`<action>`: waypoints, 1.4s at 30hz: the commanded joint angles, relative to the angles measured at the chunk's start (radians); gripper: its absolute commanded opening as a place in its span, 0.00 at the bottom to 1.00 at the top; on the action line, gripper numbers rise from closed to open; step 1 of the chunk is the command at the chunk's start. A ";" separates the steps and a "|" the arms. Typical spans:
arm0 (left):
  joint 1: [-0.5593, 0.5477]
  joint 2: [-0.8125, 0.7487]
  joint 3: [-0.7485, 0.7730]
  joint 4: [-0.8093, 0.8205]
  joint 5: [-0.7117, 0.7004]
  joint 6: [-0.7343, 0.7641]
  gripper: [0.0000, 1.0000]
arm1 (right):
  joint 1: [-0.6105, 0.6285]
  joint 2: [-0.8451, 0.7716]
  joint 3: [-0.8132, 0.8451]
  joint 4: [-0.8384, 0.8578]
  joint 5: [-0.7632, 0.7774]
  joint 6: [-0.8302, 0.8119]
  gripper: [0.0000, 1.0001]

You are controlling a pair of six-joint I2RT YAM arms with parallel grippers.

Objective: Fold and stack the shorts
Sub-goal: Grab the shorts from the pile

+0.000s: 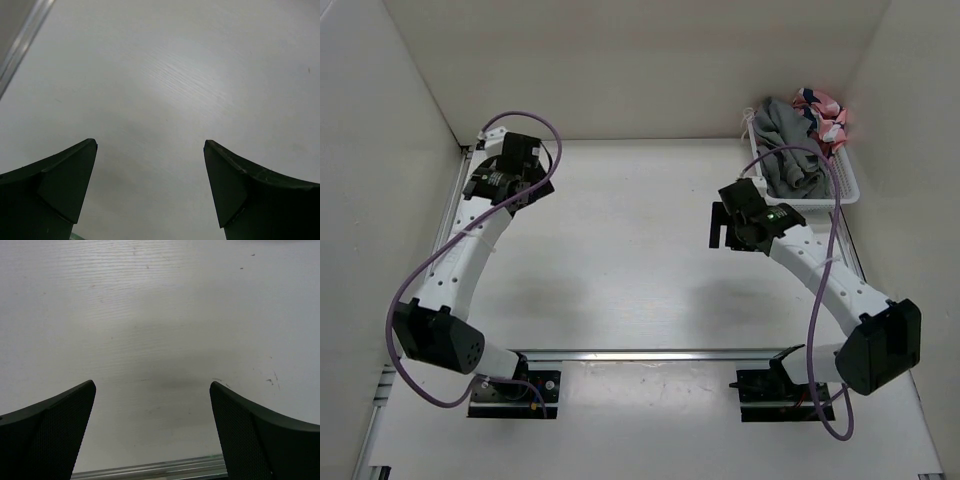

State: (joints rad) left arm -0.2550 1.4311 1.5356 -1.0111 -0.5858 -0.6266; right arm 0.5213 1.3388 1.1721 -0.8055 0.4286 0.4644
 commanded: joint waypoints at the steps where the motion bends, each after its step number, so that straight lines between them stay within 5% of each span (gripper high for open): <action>1: -0.053 -0.008 -0.023 0.055 0.211 0.175 1.00 | -0.004 -0.078 -0.014 0.020 0.073 0.008 0.99; 7: -0.159 -0.038 -0.023 0.100 0.346 0.176 1.00 | -0.116 -0.110 -0.002 0.069 0.012 0.005 0.99; 12: -0.240 -0.005 0.003 0.100 0.327 0.198 1.00 | -0.239 -0.069 0.029 0.215 -0.077 -0.049 0.99; 16: -0.263 0.025 0.038 0.100 0.327 0.200 1.00 | -0.405 0.145 0.245 0.158 -0.114 -0.055 0.99; 20: -0.263 0.110 0.118 0.077 0.397 0.211 1.00 | -0.566 0.356 0.491 0.132 -0.307 -0.010 0.99; 27: -0.263 0.239 0.231 0.039 0.397 0.238 1.00 | -0.586 0.819 0.954 0.026 -0.154 -0.081 0.95; 31: -0.263 0.278 0.267 0.029 0.388 0.238 1.00 | -0.595 0.996 1.161 -0.011 -0.154 -0.093 0.84; 33: -0.263 0.290 0.276 0.017 0.379 0.238 1.00 | -0.595 1.030 1.218 -0.011 -0.154 -0.093 0.66; 34: -0.263 0.299 0.291 0.017 0.379 0.238 1.00 | -0.595 1.030 1.218 -0.011 -0.154 -0.081 0.55; 35: -0.263 0.299 0.305 0.006 0.370 0.238 1.00 | -0.595 1.030 1.218 -0.011 -0.145 -0.081 0.26; 37: -0.263 0.299 0.305 0.006 0.369 0.238 1.00 | -0.595 0.970 1.198 0.015 -0.125 -0.069 0.01; 42: -0.263 0.299 0.325 -0.003 0.382 0.228 1.00 | -0.548 0.798 1.221 0.054 -0.099 -0.112 0.00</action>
State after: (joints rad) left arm -0.5163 1.7580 1.8191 -0.9951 -0.2043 -0.4000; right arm -0.0601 2.3310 2.3161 -0.8009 0.2974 0.3885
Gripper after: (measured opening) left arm 0.996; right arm 0.063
